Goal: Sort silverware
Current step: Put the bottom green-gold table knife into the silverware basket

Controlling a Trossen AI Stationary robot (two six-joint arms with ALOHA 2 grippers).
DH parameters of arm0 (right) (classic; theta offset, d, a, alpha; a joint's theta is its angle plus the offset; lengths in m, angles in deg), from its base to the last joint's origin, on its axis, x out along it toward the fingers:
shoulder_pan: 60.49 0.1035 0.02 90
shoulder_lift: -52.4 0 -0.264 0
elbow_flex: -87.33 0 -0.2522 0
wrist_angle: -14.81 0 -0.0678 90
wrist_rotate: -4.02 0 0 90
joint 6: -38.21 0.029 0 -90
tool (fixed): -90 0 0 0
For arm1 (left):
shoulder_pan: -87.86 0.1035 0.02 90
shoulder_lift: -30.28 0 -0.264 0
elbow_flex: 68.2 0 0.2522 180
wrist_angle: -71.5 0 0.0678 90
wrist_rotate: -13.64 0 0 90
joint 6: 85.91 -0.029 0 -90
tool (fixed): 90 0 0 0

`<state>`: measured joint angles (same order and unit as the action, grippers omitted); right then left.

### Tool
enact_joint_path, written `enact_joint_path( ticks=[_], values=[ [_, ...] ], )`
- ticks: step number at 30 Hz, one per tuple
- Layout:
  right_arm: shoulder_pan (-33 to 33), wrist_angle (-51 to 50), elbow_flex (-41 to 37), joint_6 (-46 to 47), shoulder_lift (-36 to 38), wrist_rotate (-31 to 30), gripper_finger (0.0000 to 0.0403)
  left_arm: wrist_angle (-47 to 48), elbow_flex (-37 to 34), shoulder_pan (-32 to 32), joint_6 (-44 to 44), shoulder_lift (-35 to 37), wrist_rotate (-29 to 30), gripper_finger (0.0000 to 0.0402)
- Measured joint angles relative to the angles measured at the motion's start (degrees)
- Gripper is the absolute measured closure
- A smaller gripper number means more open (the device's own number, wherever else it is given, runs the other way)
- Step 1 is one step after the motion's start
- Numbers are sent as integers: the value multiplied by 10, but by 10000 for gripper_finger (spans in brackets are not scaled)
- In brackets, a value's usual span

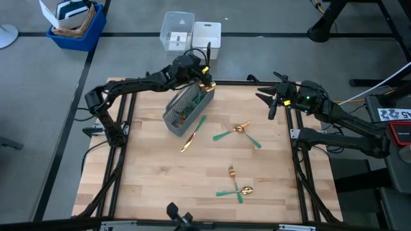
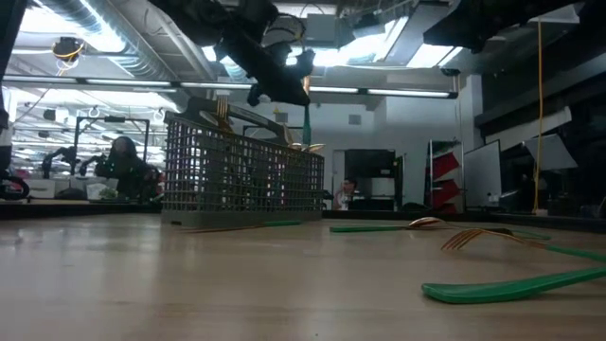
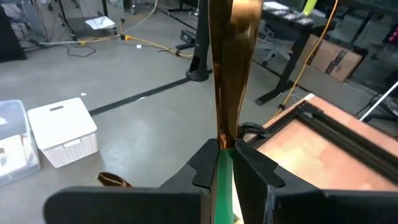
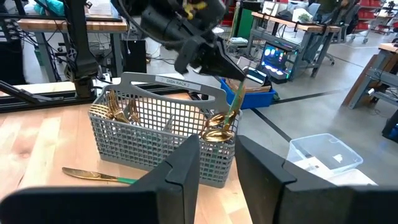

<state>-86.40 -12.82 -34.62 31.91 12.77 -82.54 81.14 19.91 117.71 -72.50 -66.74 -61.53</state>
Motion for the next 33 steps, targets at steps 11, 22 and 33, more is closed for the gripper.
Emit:
enact_joint_path(
  ticks=[11, 22, 33],
  values=[
    [0, 0, 0, 0, 0, 0, 295, -37, 0, -5, -84, -19, 9, 369],
    [0, 0, 0, 0, 0, 0, 295, -21, -7, -26, -162, -20, 10, 369],
    [0, 0, 0, 0, 0, 0, 295, -29, -49, -29, -150, -20, 30, 369]
  ],
)
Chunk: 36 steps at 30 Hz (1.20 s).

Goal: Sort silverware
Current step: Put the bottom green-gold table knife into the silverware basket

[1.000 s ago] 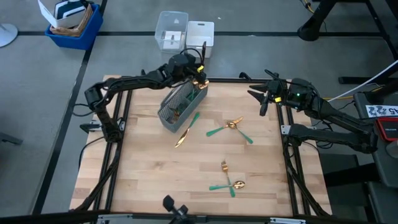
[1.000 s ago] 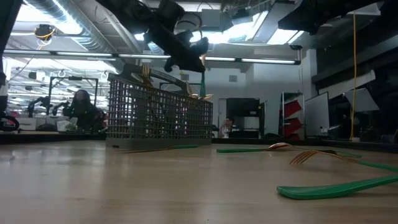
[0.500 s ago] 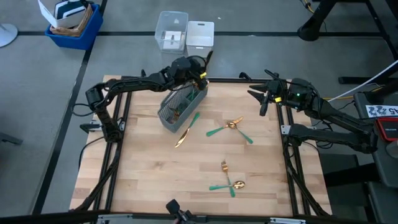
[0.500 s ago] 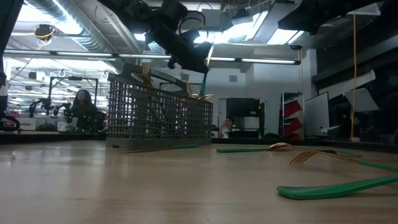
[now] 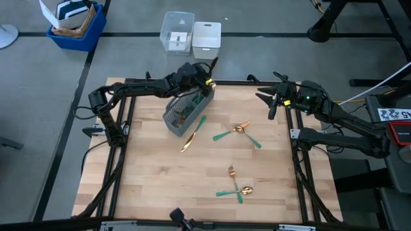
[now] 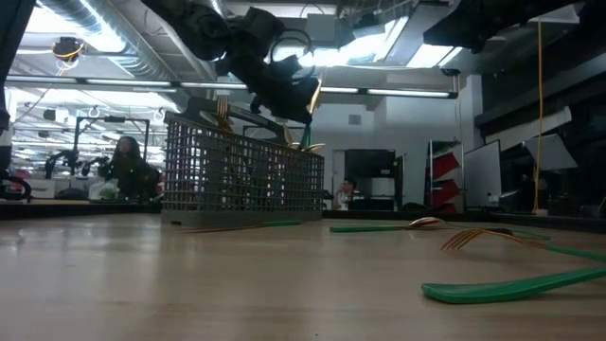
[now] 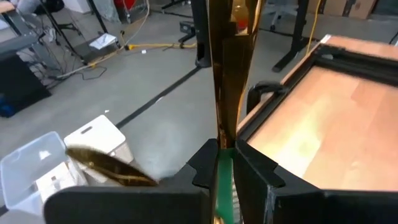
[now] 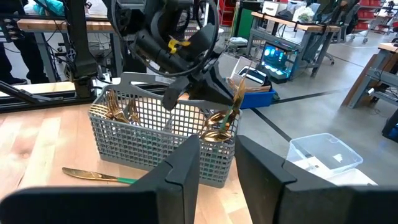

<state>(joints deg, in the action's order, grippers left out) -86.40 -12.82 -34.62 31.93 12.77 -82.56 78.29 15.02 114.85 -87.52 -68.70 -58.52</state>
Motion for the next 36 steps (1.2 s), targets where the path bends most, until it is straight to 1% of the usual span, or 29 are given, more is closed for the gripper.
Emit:
enact_joint_path(
  ticks=[6, 15, 18, 24, 29, 32, 36],
  values=[
    [0, 0, 0, 0, 0, 0, 295, 6, -23, -13, 2, 0, 0, 369],
    [0, 0, 0, 0, 0, 0, 295, 18, -24, -19, -1, 0, 0, 368],
    [0, 0, 0, 0, 0, 0, 295, 41, -24, -18, 14, 0, 0, 368],
    [0, 0, 0, 0, 0, 0, 295, 67, -23, -18, 82, 1, 1, 368],
    [0, 0, 0, 0, 0, 1, 295, 68, -23, -18, 90, 2, 1, 368],
    [0, 0, 0, 0, 0, 1, 295, 69, -23, -18, 109, 3, 0, 354],
    [0, 0, 0, 3, 0, 2, 295, 68, -23, -18, 121, 3, 0, 312]
  ],
)
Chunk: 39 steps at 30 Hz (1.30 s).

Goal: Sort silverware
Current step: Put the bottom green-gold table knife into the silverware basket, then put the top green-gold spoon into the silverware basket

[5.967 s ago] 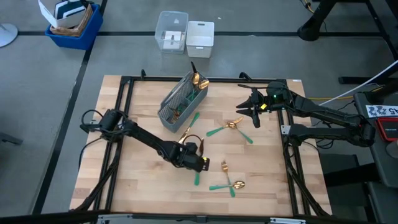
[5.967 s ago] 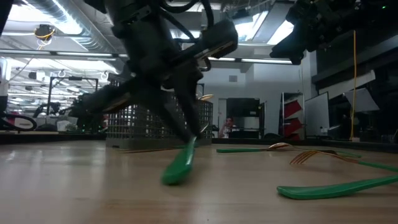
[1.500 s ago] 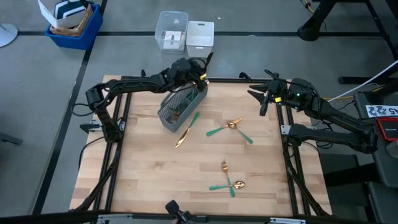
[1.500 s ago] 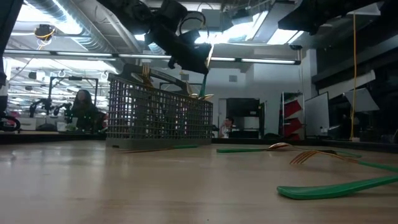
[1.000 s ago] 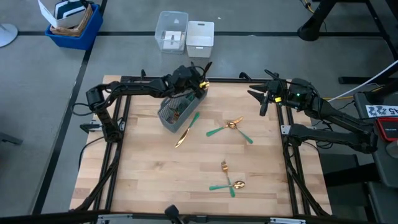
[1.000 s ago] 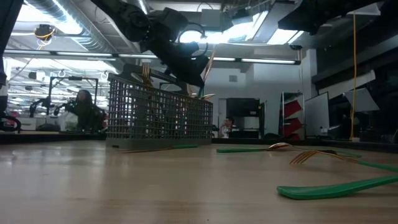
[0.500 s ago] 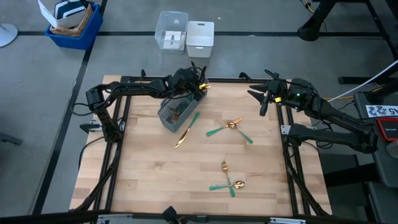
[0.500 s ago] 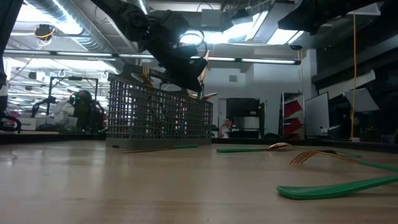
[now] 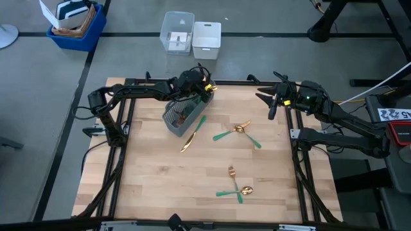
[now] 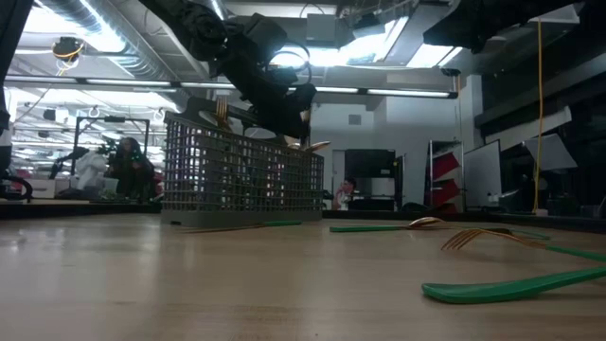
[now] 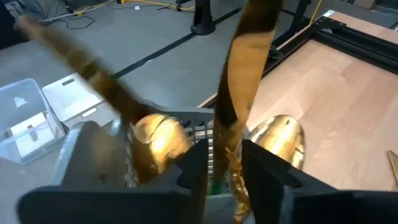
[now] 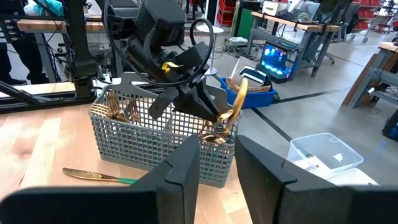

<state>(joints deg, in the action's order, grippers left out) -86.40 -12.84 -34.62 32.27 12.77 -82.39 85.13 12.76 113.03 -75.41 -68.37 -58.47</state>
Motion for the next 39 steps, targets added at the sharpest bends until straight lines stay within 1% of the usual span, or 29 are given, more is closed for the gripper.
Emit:
enact_joint_path(
  ticks=[4, 8, 11, 17, 22, 24, 26, 29, 31, 36, 39],
  values=[
    [0, 0, 0, 15, 0, 0, 295, -3, 0, -1, 1, 0, -1, 275],
    [0, 0, 0, 16, 0, 0, 295, 1, 3, -4, 15, 7, -4, 255],
    [0, 0, 0, 28, 0, 0, 295, 1, 9, -5, 36, 19, -3, 252],
    [0, -14, 1, 92, -15, 0, 295, -3, 11, -16, 86, 65, -10, 251],
    [0, -48, 1, 199, -64, 1, 295, -3, 12, -34, 97, 110, -11, 251],
    [0, -63, 1, 212, -87, 10, 295, 2, 12, -41, 97, 126, -11, 251],
    [0, -81, 1, 218, -111, 33, 295, 15, 12, -49, 97, 141, -12, 251],
    [0, -110, 1, 268, -146, 52, 295, 54, 12, -59, 101, 162, -25, 251],
    [0, -134, 1, 296, -168, 53, 295, 89, 12, -66, 112, 172, -33, 251],
    [0, -208, 0, 301, -226, 46, 295, 179, 12, -82, 123, 182, -36, 251],
    [1, -223, 0, 301, -261, 45, 295, 223, 12, -88, 125, 182, -36, 251]
  ],
)
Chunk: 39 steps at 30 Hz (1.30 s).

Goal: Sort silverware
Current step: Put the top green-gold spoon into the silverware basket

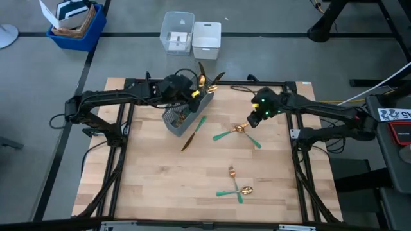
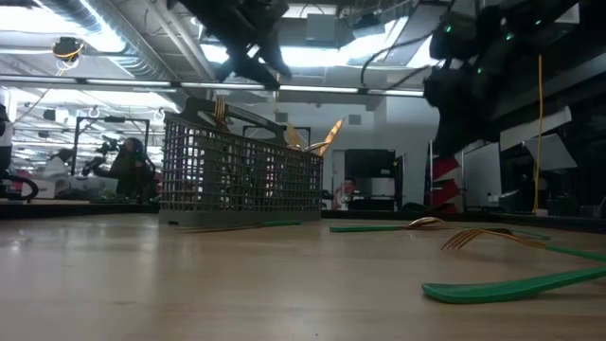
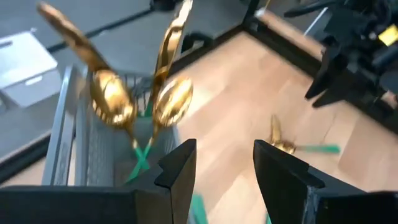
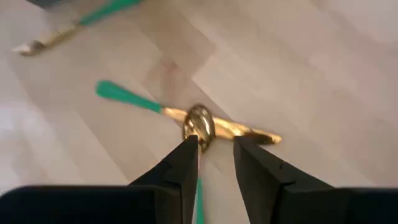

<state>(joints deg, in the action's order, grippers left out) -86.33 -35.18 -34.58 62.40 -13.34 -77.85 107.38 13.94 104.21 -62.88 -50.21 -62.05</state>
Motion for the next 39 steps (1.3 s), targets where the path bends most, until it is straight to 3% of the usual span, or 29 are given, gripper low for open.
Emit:
enact_joint_path(
  ticks=[7, 12, 22, 39],
  values=[
    [5, 0, 0, 0, -63, 42, 295, 44, -4, -7, 26, 0, 0, 251],
    [51, 1, 0, 0, -81, 44, 295, 48, -4, -7, 27, 0, 0, 251],
    [146, 5, 0, 44, -118, -97, 295, 47, -4, -7, 21, 0, 0, 251],
    [162, 53, -1, 56, -228, -115, 295, 48, -5, -7, 11, 0, 0, 251]
  ],
)
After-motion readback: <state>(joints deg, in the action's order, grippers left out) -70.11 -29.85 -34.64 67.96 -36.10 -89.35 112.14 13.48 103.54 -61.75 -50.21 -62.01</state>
